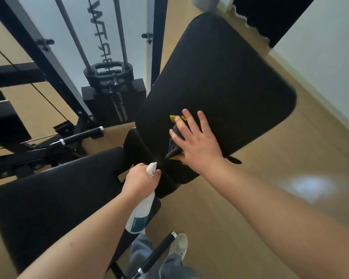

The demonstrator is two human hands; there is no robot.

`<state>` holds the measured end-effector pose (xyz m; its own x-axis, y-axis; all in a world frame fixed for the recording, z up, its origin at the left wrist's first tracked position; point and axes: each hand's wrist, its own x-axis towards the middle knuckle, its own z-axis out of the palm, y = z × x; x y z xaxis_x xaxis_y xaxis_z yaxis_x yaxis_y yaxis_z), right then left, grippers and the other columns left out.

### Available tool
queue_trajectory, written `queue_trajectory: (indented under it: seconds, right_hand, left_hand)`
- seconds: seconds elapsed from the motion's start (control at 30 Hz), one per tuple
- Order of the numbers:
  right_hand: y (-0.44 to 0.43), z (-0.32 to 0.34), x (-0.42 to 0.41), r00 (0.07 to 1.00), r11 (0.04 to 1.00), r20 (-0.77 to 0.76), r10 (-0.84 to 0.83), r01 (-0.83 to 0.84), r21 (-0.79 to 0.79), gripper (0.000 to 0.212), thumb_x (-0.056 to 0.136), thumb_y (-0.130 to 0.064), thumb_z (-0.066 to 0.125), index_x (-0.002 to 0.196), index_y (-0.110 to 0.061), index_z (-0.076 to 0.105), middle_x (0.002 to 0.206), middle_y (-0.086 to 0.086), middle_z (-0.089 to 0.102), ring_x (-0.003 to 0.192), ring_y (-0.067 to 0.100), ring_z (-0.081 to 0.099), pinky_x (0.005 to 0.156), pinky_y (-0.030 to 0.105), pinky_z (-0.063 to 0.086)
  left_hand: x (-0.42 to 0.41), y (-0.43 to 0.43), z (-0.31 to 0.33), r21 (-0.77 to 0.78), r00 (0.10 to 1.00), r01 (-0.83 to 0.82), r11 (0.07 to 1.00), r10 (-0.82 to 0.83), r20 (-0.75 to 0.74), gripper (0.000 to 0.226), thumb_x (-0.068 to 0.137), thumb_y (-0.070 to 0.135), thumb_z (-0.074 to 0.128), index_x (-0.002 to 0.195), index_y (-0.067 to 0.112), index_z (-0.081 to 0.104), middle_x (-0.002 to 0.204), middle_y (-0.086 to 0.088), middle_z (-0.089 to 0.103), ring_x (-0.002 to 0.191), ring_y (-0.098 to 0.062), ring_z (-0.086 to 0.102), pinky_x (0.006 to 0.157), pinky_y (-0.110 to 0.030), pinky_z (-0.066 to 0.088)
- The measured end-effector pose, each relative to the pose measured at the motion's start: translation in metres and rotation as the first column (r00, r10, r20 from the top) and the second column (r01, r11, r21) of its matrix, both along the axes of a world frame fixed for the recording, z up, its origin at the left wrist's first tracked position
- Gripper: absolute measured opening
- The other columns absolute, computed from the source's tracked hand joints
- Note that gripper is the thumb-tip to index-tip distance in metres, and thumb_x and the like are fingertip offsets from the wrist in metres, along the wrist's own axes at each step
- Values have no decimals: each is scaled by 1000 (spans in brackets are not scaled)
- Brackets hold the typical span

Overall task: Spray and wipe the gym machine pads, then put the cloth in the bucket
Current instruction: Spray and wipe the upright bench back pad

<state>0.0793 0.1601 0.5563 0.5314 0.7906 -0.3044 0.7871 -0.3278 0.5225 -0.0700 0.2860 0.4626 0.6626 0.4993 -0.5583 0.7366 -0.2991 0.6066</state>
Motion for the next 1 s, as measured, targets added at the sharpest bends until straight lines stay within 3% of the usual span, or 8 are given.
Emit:
queue_trajectory:
  seconds: [0.17, 0.3, 0.4, 0.53, 0.7, 0.8, 1.0]
  right_hand:
    - [-61, -7, -32, 993, 995, -83, -88, 84, -44, 75, 108, -59, 30, 167, -25, -2, 170, 15, -23, 144, 43, -44, 103, 65, -40]
    - [-42, -10, -31, 985, 985, -55, -166, 163, -58, 80, 108, -58, 33, 165, -25, -12, 167, 15, -32, 128, 43, -57, 96, 68, -43]
    - [3, -10, -14, 988, 988, -21, -150, 149, -34, 85, 106, -60, 34, 164, -25, -17, 166, 16, -36, 138, 43, -50, 93, 70, -42]
    - [83, -11, 25, 994, 995, 32, -102, 102, 24, 81, 106, -62, 31, 165, -28, -12, 169, 13, -29, 152, 42, -32, 102, 71, -33]
    - [151, -19, 52, 991, 993, 76, -113, 111, 31, 77, 105, -65, 27, 166, -30, -5, 171, 12, -23, 153, 43, -29, 100, 78, -30]
    - [157, -27, 46, 995, 996, 55, -84, 84, -9, 76, 105, -65, 27, 167, -29, 2, 172, 13, -20, 153, 44, -29, 105, 78, -25]
    - [90, -47, -2, 975, 947, -149, 163, -198, -254, 81, 101, -58, 50, 166, -26, 14, 173, 14, -13, 153, 45, -29, 111, 74, -23]
  left_hand:
    - [9, -9, 7, 62, 996, 1, 998, -6, 87, 29, 98, 52, 57, 89, 26, 64, 99, 6, 58, 80, -15, 62, 58, -27, 45]
    - [10, -4, 9, -60, 974, -162, 985, 170, 151, 24, 96, 49, 62, 94, 25, 63, 89, 3, 66, 78, -16, 67, 58, -28, 51]
    - [7, 9, 8, -123, 966, -183, 975, 202, 162, 21, 95, 46, 65, 90, 26, 62, 84, 1, 70, 75, -16, 69, 57, -28, 51]
    - [7, 30, 2, 1, 985, -81, 997, 79, 155, 24, 97, 48, 61, 88, 27, 64, 88, 7, 66, 77, -11, 65, 64, -29, 53]
    - [2, 64, -14, -12, 981, -180, 984, 181, 73, 30, 95, 50, 61, 82, 23, 59, 81, 2, 64, 71, -14, 64, 55, -24, 43]
    - [0, 74, -12, 77, 985, -148, 986, 141, 95, 31, 97, 50, 58, 80, 25, 61, 80, 4, 63, 72, -13, 63, 57, -25, 42]
    - [1, 69, -2, 111, 977, -126, 986, 103, 187, 25, 100, 48, 55, 104, 28, 71, 90, 8, 65, 80, -7, 61, 66, -25, 49]
